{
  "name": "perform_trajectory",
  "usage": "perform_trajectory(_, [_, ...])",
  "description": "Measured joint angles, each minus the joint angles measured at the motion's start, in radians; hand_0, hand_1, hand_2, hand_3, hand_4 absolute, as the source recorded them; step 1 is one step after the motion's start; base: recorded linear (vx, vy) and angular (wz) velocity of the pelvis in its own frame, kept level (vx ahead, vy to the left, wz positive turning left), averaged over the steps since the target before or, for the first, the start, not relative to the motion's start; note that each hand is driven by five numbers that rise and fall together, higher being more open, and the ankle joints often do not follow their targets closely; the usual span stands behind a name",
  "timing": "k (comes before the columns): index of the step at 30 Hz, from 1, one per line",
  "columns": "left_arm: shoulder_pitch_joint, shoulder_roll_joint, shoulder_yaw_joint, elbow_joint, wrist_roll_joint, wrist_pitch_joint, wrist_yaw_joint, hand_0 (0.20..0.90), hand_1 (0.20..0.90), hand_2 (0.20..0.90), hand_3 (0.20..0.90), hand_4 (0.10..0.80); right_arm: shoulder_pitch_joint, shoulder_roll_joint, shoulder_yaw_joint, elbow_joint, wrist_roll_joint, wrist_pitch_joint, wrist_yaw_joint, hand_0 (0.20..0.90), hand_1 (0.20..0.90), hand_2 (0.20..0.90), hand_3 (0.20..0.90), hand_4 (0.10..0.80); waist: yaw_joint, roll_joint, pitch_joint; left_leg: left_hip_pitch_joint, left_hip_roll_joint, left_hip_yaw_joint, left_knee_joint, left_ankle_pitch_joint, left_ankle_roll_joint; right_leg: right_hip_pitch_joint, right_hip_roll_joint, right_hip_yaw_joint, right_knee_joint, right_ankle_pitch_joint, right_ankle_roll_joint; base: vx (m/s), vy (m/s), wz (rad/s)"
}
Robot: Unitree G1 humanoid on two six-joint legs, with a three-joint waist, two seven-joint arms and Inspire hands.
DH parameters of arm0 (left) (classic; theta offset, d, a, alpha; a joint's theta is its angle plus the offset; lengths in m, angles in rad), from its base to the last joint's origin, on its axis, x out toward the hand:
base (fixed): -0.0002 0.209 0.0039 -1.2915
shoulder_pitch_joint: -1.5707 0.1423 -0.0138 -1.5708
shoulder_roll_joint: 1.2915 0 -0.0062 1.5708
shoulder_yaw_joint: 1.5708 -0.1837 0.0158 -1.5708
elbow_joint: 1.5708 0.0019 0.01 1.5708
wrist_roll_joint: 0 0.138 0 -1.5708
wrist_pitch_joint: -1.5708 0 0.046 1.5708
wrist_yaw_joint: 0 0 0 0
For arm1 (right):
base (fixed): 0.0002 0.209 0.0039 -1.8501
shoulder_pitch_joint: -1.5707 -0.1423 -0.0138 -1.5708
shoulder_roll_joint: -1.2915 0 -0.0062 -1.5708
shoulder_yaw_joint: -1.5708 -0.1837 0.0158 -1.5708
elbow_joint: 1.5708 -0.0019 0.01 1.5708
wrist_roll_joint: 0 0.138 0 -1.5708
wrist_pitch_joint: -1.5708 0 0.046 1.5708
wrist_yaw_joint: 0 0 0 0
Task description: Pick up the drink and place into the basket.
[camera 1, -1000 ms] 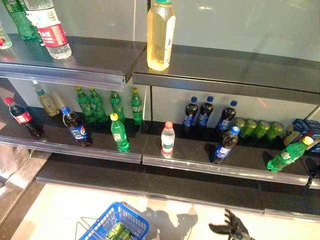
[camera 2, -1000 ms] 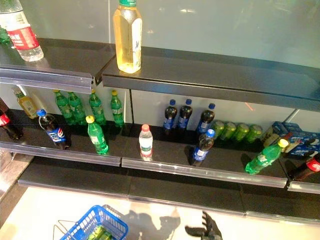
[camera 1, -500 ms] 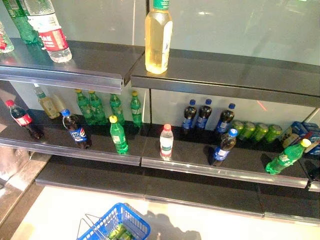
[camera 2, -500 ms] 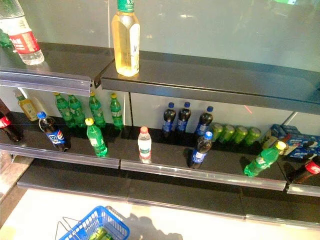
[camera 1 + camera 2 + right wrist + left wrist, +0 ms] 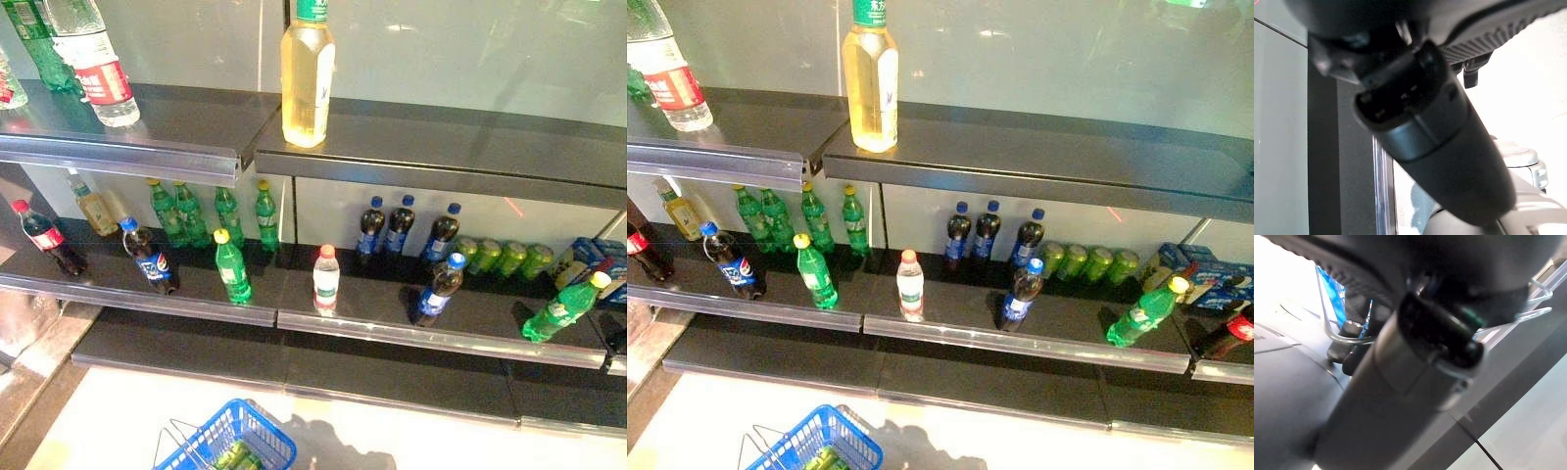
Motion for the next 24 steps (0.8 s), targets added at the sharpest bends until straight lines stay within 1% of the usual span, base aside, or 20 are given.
perform_trajectory(4, [-0.002,0.000,-0.004,0.000,-0.002,0.000,0.000,0.300,0.300,0.300,0.200,0.100,-0.001,-0.007,0.001,0.003,-0.002,0.014,0.009,0.900,0.900,0.900,0.900,0.800,0.000,0.002,0.001,-0.012,0.001,0.000,0.000,-0.001,-0.001,-0.008,0.001,0.001,0.000,0.000,0.000,-0.020,-0.013,-0.01])
perform_trajectory(6, [-0.010,0.000,-0.008,0.000,-0.003,-0.001,-0.003,0.300,0.300,0.300,0.200,0.100,-0.005,-0.010,0.001,0.003,-0.004,0.014,0.009,0.900,0.900,0.900,0.900,0.800,0.002,0.006,0.003,-0.037,0.002,0.000,0.000,-0.001,-0.008,-0.036,0.002,0.002,0.000,0.002,0.003,-0.162,-0.008,-0.02])
perform_trajectory(8, [-0.024,-0.001,-0.020,0.000,-0.007,-0.003,-0.004,0.300,0.300,0.300,0.200,0.100,-0.016,-0.016,0.006,0.011,-0.004,0.014,0.009,0.900,0.900,0.900,0.900,0.800,0.003,0.012,0.009,-0.075,0.003,0.000,0.005,0.013,-0.009,-0.074,0.003,0.004,0.000,0.012,-0.002,-0.275,-0.005,-0.01])
perform_trajectory(9, [-0.050,-0.003,-0.038,0.000,-0.009,-0.005,-0.004,0.300,0.300,0.300,0.200,0.100,-0.042,-0.017,0.007,0.025,-0.003,0.015,0.008,0.900,0.900,0.900,0.900,0.800,0.005,0.021,0.022,-0.113,0.002,-0.003,0.008,0.026,-0.009,-0.116,0.003,0.003,0.001,0.026,0.003,-0.265,0.000,0.00])
perform_trajectory(10, [-0.065,-0.003,-0.046,0.000,-0.013,-0.008,-0.004,0.300,0.300,0.300,0.200,0.100,-0.052,-0.019,0.008,0.032,-0.003,0.014,0.008,0.900,0.900,0.900,0.900,0.800,0.006,0.027,0.030,-0.138,0.002,-0.005,0.008,0.033,-0.010,-0.141,0.003,0.004,0.001,0.031,0.001,-0.288,-0.004,0.06])
perform_trajectory(11, [-0.105,-0.009,-0.047,-0.003,-0.027,-0.014,-0.006,0.300,0.300,0.300,0.200,0.100,-0.092,-0.025,0.008,0.037,0.003,0.013,0.006,0.900,0.900,0.900,0.900,0.800,0.006,0.033,0.076,-0.176,-0.001,-0.010,0.008,0.049,-0.007,-0.170,0.003,0.002,0.004,0.048,0.002,-0.254,-0.006,0.07])
perform_trajectory(13, [-0.190,-0.021,-0.054,-0.020,-0.063,-0.031,-0.006,0.300,0.300,0.300,0.200,0.100,-0.178,-0.046,0.010,0.038,0.013,0.014,0.000,0.900,0.900,0.900,0.900,0.800,0.006,0.065,0.182,-0.248,-0.005,-0.014,0.008,0.078,-0.003,-0.240,0.006,0.002,0.006,0.077,0.002,-0.262,-0.020,0.07])
perform_trajectory(14, [-0.210,-0.026,-0.056,-0.022,-0.076,-0.035,-0.006,0.300,0.300,0.300,0.200,0.100,-0.199,-0.052,0.015,0.037,0.015,0.015,-0.003,0.900,0.900,0.900,0.900,0.800,0.008,0.072,0.201,-0.268,-0.005,-0.015,0.009,0.085,-0.002,-0.259,0.006,0.002,0.006,0.089,0.002,-0.151,-0.027,0.04])
perform_trajectory(15, [-0.257,-0.030,-0.065,-0.029,-0.099,-0.041,-0.005,0.300,0.300,0.300,0.200,0.100,-0.241,-0.063,0.025,0.036,0.018,0.014,-0.009,0.900,0.900,0.900,0.900,0.800,0.007,0.084,0.252,-0.296,-0.005,-0.016,0.009,0.097,-0.002,-0.288,0.007,0.003,0.006,0.101,0.001,-0.080,-0.026,0.02])
perform_trajectory(16, [-0.286,-0.034,-0.065,-0.038,-0.115,-0.041,-0.001,0.300,0.300,0.300,0.200,0.100,-0.271,-0.067,0.026,0.035,0.020,0.014,-0.012,0.900,0.900,0.900,0.900,0.800,0.006,0.087,0.295,-0.299,-0.005,-0.017,0.009,0.101,-0.003,-0.289,0.008,0.003,0.006,0.104,0.001,-0.073,-0.016,0.00])
perform_trajectory(18, [-0.295,-0.039,-0.068,-0.052,-0.127,-0.042,0.008,0.300,0.300,0.300,0.200,0.100,-0.283,-0.065,0.029,0.030,0.039,0.010,-0.015,0.900,0.900,0.900,0.900,0.800,0.003,0.081,0.317,-0.306,-0.002,-0.017,0.008,0.102,-0.004,-0.298,0.011,0.003,0.005,0.104,-0.001,-0.136,-0.005,-0.02])
perform_trajectory(20, [-0.304,-0.039,-0.084,-0.081,-0.152,-0.048,0.008,0.300,0.300,0.300,0.200,0.100,-0.292,-0.068,0.029,0.013,0.067,-0.020,-0.025,0.900,0.900,0.900,0.900,0.800,0.003,0.077,0.347,-0.331,-0.003,-0.018,0.009,0.105,-0.006,-0.325,0.012,0.004,0.006,0.105,-0.002,-0.159,-0.001,-0.02])
perform_trajectory(22, [-0.337,-0.041,-0.087,-0.088,-0.171,-0.052,0.008,0.300,0.300,0.300,0.200,0.100,-0.318,-0.068,0.028,0.010,0.095,-0.045,-0.037,0.900,0.900,0.900,0.900,0.800,0.003,0.078,0.394,-0.345,-0.005,-0.018,0.009,0.112,-0.006,-0.339,0.014,0.005,0.007,0.110,-0.005,-0.131,-0.018,-0.01])
perform_trajectory(23, [-0.348,-0.040,-0.087,-0.088,-0.181,-0.054,0.009,0.300,0.300,0.300,0.200,0.100,-0.322,-0.069,0.028,0.001,0.109,-0.061,-0.039,0.900,0.900,0.900,0.900,0.800,0.003,0.079,0.411,-0.347,-0.004,-0.018,0.009,0.113,-0.007,-0.341,0.014,0.005,0.007,0.110,-0.005,-0.102,-0.015,0.01])
perform_trajectory(24, [-0.364,-0.036,-0.088,-0.091,-0.181,-0.067,0.009,0.300,0.300,0.300,0.200,0.100,-0.330,-0.069,0.030,-0.012,0.128,-0.098,-0.045,0.900,0.900,0.900,0.900,0.800,0.003,0.080,0.427,-0.363,-0.004,-0.020,0.012,0.113,-0.007,-0.355,0.015,0.004,0.009,0.110,-0.005,-0.152,-0.010,0.01])
